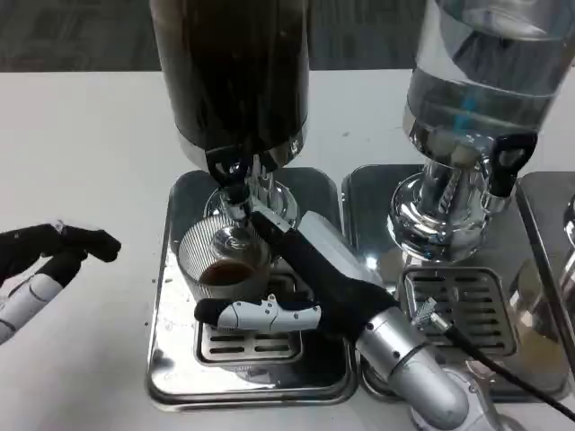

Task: Grasp the cup under the faucet to collect the drink, then remove the cup.

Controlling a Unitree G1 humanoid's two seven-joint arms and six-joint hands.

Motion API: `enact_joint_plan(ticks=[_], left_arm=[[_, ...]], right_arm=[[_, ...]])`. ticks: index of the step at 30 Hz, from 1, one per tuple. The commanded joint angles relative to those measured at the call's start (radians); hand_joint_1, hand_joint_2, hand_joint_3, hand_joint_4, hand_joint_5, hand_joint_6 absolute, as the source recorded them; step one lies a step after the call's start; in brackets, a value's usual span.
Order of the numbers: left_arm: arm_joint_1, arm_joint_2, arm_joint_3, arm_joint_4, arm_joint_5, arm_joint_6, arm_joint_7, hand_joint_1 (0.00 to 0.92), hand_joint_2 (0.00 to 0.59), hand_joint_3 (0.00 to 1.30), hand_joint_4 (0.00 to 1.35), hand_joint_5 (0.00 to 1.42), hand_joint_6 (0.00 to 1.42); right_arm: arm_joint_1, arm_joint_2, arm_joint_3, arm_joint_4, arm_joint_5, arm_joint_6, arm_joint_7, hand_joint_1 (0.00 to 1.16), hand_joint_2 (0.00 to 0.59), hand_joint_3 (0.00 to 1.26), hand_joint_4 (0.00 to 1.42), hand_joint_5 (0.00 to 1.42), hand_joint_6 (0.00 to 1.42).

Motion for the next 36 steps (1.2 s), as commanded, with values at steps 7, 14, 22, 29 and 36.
enact_joint_plan(ticks=[7,14,22,29,36], left_arm=[[-0.011,0.016,-0.008,0.028,-0.015,-0.015,-0.017,0.000,0.186,0.55,0.49,0.36,0.41],[-0.021,0.016,-0.014,0.039,-0.018,-0.019,-0.021,0.000,0.192,0.56,0.49,0.36,0.42],[-0.024,0.016,-0.016,0.044,-0.019,-0.019,-0.022,0.000,0.195,0.56,0.49,0.37,0.42],[-0.019,0.017,-0.014,0.043,-0.019,-0.021,-0.021,0.000,0.204,0.56,0.50,0.37,0.42],[-0.016,0.017,-0.014,0.040,-0.022,-0.020,-0.021,0.000,0.207,0.57,0.50,0.37,0.42]], right_arm=[[0.018,-0.019,0.022,-0.041,-0.047,0.030,-0.003,0.35,0.004,0.06,0.07,0.23,0.31],[0.025,-0.022,0.037,-0.066,-0.081,0.059,-0.016,0.35,0.000,0.06,0.07,0.25,0.32],[0.025,-0.023,0.052,-0.077,-0.101,0.071,-0.027,0.34,0.000,0.06,0.07,0.27,0.35],[0.020,-0.016,0.069,-0.077,-0.121,0.091,-0.046,0.32,0.000,0.09,0.11,0.30,0.41],[0.016,-0.017,0.082,-0.081,-0.121,0.113,-0.034,0.28,0.000,0.10,0.12,0.32,0.42]])
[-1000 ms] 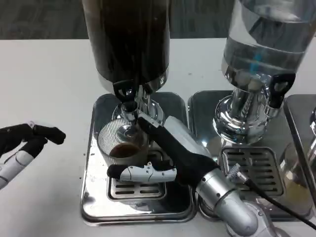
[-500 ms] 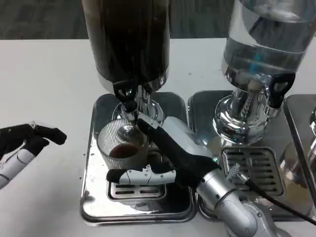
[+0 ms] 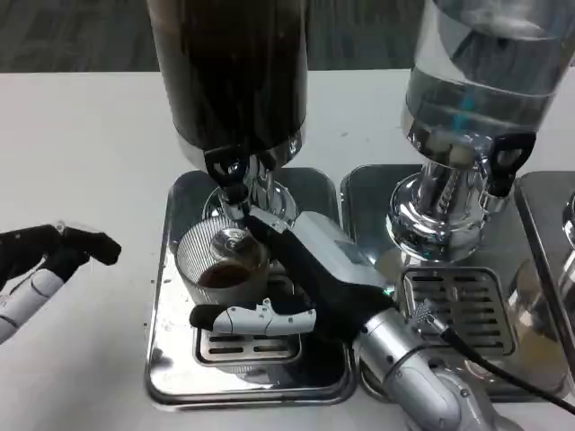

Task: Grasp the cup under the faucet to collect the drink, then remove the cup.

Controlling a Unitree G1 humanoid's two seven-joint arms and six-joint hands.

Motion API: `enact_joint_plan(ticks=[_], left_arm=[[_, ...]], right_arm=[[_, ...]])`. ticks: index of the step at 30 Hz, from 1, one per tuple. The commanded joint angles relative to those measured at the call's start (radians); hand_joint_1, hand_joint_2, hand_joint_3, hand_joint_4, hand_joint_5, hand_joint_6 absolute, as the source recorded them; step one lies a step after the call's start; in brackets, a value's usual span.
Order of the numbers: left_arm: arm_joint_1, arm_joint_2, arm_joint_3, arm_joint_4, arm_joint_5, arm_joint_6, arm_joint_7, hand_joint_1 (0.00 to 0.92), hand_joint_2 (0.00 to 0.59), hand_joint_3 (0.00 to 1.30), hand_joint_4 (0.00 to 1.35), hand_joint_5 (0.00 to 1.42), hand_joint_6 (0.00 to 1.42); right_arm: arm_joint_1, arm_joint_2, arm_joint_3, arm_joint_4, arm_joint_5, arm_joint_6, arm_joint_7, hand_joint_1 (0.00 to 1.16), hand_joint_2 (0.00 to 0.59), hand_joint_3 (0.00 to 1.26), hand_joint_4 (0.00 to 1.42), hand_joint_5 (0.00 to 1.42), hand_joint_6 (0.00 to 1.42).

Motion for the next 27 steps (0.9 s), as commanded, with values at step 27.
enact_joint_plan(ticks=[27], left_arm=[[0.009,0.015,-0.006,-0.002,-0.008,-0.013,-0.009,0.000,0.222,0.59,0.51,0.37,0.42]], right_arm=[[0.052,0.005,0.100,-0.116,-0.171,0.140,-0.080,0.33,0.024,0.24,0.29,0.52,0.70]])
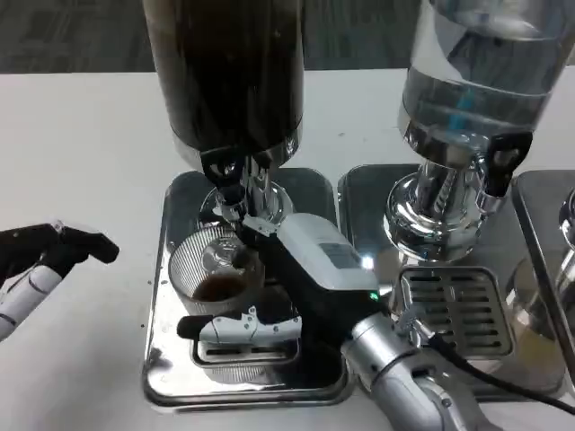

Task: Grasp the cup under the faucet to collect the drink, then remove the cup.

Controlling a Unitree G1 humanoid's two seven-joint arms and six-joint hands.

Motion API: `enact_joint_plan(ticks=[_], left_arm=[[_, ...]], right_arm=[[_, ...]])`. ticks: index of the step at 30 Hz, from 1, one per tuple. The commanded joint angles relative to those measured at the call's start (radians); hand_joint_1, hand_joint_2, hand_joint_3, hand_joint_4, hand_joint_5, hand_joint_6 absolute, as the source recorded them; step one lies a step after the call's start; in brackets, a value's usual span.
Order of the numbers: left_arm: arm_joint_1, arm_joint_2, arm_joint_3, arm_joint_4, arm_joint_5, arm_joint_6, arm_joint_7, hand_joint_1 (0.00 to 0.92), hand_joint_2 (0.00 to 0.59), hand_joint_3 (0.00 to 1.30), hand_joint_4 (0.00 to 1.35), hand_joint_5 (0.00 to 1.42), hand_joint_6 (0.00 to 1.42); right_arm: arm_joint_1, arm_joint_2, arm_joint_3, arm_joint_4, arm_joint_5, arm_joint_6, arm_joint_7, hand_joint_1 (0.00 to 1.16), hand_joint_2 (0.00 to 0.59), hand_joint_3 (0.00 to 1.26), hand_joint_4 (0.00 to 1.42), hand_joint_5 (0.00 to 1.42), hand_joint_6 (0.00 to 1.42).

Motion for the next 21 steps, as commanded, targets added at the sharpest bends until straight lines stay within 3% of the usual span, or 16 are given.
enact_joint_plan(ticks=[1,8,21], left_arm=[[0.009,0.014,-0.004,-0.003,0.005,-0.013,-0.008,0.000,0.222,0.59,0.51,0.37,0.42],[0.011,0.017,-0.001,-0.004,0.019,-0.030,0.003,0.000,0.223,0.59,0.51,0.37,0.42],[0.017,0.021,0.000,-0.012,0.015,-0.031,0.003,0.000,0.215,0.58,0.49,0.37,0.42]], right_arm=[[0.036,0.003,0.031,-0.027,-0.044,0.021,-0.021,0.34,0.029,0.24,0.30,0.53,0.73],[0.048,-0.020,0.049,-0.028,-0.091,0.008,-0.079,0.40,0.069,0.27,0.33,0.61,0.84],[0.078,-0.013,0.047,-0.044,-0.097,0.013,-0.118,0.44,0.126,0.34,0.46,0.76,1.08]])
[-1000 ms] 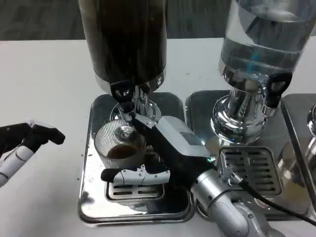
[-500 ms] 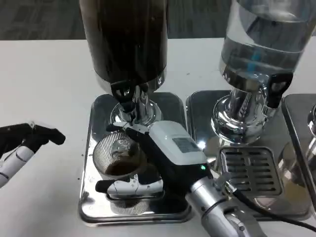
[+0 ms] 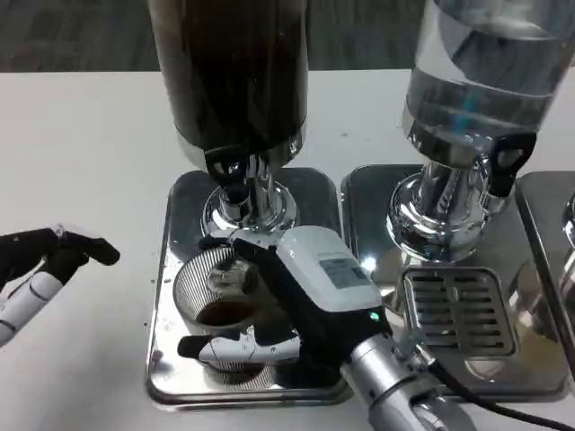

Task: Grasp the cup under the faucet to collect the drink, then remove the cup.

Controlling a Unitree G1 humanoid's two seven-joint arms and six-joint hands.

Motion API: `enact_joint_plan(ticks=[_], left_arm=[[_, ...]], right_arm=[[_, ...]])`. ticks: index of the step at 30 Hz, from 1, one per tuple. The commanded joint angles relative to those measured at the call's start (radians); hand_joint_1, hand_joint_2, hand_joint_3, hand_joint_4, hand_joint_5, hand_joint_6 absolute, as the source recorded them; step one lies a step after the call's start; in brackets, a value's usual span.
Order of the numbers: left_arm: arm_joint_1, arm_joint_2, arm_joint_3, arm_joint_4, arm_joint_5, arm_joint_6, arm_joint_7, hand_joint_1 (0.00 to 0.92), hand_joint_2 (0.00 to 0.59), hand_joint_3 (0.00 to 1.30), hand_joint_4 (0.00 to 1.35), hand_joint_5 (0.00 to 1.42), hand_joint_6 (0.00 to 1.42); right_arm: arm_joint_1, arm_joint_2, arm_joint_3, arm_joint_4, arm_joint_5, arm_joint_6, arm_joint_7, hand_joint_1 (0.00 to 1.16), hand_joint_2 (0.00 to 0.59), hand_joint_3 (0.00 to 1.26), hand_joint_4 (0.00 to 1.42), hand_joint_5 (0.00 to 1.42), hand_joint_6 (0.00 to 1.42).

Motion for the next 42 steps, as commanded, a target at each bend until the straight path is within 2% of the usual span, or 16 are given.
enact_joint_plan(ticks=[1,10,20,42], left_arm=[[0.006,0.019,0.000,-0.012,0.014,-0.009,0.003,0.000,0.215,0.58,0.49,0.37,0.42],[0.001,0.021,0.001,-0.007,0.012,-0.008,0.003,0.000,0.210,0.58,0.49,0.37,0.42],[-0.026,0.032,-0.010,0.011,0.006,-0.003,-0.013,0.000,0.209,0.58,0.49,0.37,0.42],[-0.050,0.023,-0.018,0.032,-0.002,-0.011,-0.038,0.000,0.201,0.55,0.48,0.38,0.44]], right_arm=[[0.019,0.000,0.006,-0.007,-0.008,0.001,-0.010,0.45,0.136,0.35,0.47,0.78,1.10],[0.022,0.003,-0.002,0.000,-0.007,-0.020,-0.073,0.45,0.149,0.38,0.52,0.83,1.18],[0.049,0.003,-0.014,-0.032,-0.023,-0.005,-0.114,0.44,0.152,0.39,0.54,0.85,1.19],[0.117,-0.016,-0.069,-0.131,-0.034,0.037,-0.107,0.45,0.171,0.43,0.56,0.87,1.20]])
